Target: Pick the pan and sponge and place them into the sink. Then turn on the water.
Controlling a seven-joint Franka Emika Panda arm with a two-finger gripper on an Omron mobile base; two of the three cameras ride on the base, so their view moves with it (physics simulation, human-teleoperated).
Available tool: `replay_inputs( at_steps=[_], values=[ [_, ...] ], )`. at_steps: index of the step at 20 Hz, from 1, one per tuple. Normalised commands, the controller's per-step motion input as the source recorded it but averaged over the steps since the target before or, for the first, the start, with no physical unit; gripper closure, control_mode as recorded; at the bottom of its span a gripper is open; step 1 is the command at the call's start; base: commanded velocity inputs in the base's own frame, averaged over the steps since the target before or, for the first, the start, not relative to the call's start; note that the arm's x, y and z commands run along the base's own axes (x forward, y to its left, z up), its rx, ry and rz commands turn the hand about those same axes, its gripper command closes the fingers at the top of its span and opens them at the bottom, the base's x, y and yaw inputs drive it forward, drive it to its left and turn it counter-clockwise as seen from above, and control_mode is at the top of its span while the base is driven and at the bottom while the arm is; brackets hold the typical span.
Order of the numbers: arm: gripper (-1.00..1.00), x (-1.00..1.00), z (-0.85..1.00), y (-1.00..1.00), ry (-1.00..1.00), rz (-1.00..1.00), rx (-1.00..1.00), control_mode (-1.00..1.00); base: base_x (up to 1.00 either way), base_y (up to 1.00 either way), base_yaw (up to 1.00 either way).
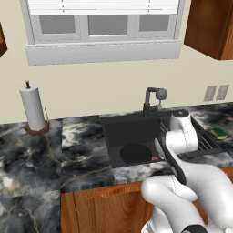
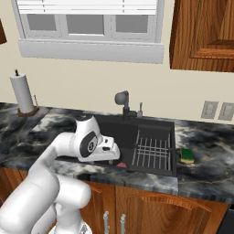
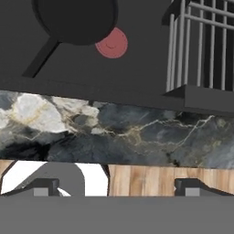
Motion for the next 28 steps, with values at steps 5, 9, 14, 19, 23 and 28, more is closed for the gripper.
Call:
replay_inputs(
  at_steps=[5,9,14,19,23,28],
  values=[
    [-1.0,0.3,0.0,-0.29,0.0,0.09,0.01,-1.0,0.0,0.0,0.0],
    [-1.0,0.34,0.0,-0.27,0.0,0.09,0.01,-1.0,0.0,0.0,0.0],
    [-1.0,0.42,0.0,-0.28,0.0,0.07,0.01,-1.0,0.0,0.0,0.0],
    [-1.0,0.41,0.01,-0.32,0.08,0.02,0.0,-1.0,0.0,0.0,0.0],
    [-1.0,0.29,0.03,-0.41,0.11,0.0,0.0,-1.0,0.0,0.0,0.0],
    [-1.0,0.28,0.07,-0.43,0.09,0.0,0.0,-1.0,0.0,0.0,0.0]
  ],
)
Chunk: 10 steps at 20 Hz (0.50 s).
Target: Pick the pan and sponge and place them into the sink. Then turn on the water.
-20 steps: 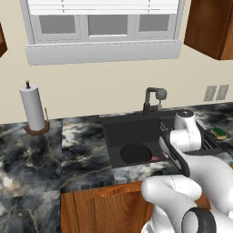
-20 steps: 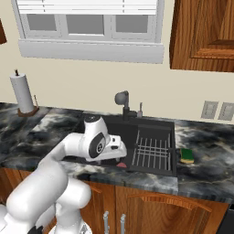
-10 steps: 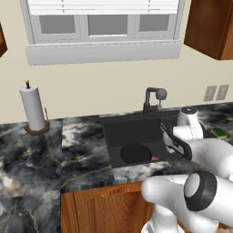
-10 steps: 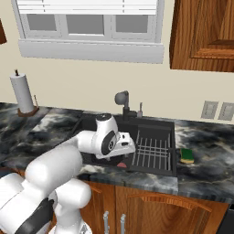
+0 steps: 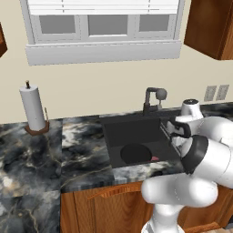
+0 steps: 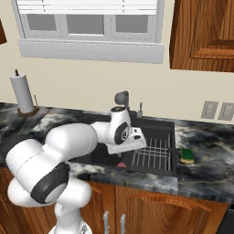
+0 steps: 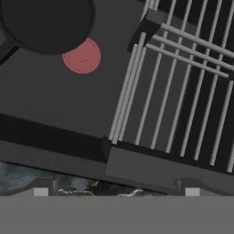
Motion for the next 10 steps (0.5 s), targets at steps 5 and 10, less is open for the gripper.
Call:
replay_inputs(
  at_steps=[5,10],
  values=[
    [-1.0,0.22,0.01,-0.45,0.04,0.02,0.0,-1.0,0.0,0.0,0.0],
    [-1.0,0.14,-0.08,-0.43,0.0,0.04,0.03,-1.0,0.0,0.0,0.0]
  ],
)
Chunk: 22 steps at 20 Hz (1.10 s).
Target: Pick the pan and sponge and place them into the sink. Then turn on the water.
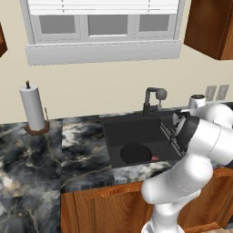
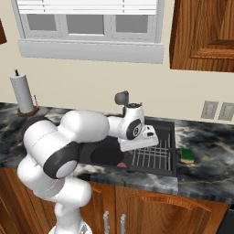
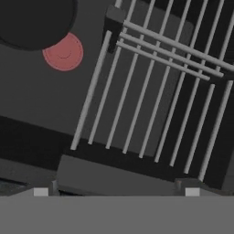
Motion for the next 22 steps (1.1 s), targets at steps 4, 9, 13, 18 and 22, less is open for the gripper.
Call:
replay_inputs(
  at_steps=[4,9,13,18,22],
  values=[
    [-1.0,0.2,-0.09,-0.37,0.0,0.06,0.05,-1.0,0.0,0.0,0.0],
    [-1.0,0.26,-0.01,-0.33,-0.02,0.07,0.01,-1.0,0.0,0.0,0.0],
    [-1.0,0.2,-0.01,-0.35,-0.04,0.07,0.0,-1.0,0.0,0.0,0.0],
    [-1.0,0.26,-0.03,-0.36,0.0,0.06,0.01,-1.0,0.0,0.0,0.0],
    [-1.0,0.24,0.0,-0.35,0.0,0.04,0.02,-1.0,0.0,0.0,0.0]
  ],
)
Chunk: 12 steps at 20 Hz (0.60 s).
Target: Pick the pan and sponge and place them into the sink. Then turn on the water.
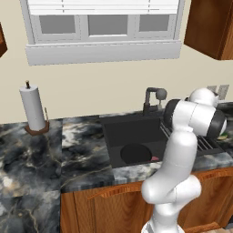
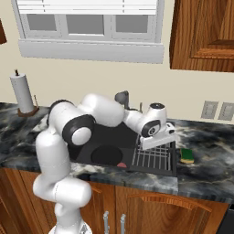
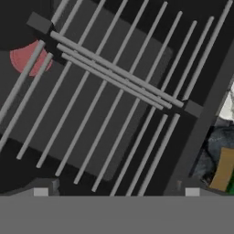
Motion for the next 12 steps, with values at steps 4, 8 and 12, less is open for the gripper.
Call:
replay_inputs(
  at_steps=[4,8,12],
  values=[
    [-1.0,0.21,0.0,-0.34,0.02,0.01,0.02,-1.0,0.0,0.0,0.0],
    [-1.0,0.29,0.0,-0.31,0.04,0.0,0.02,-1.0,0.0,0.0,0.0],
    [-1.0,0.26,0.0,-0.32,0.02,0.0,0.01,-1.0,0.0,0.0,0.0]
  ],
)
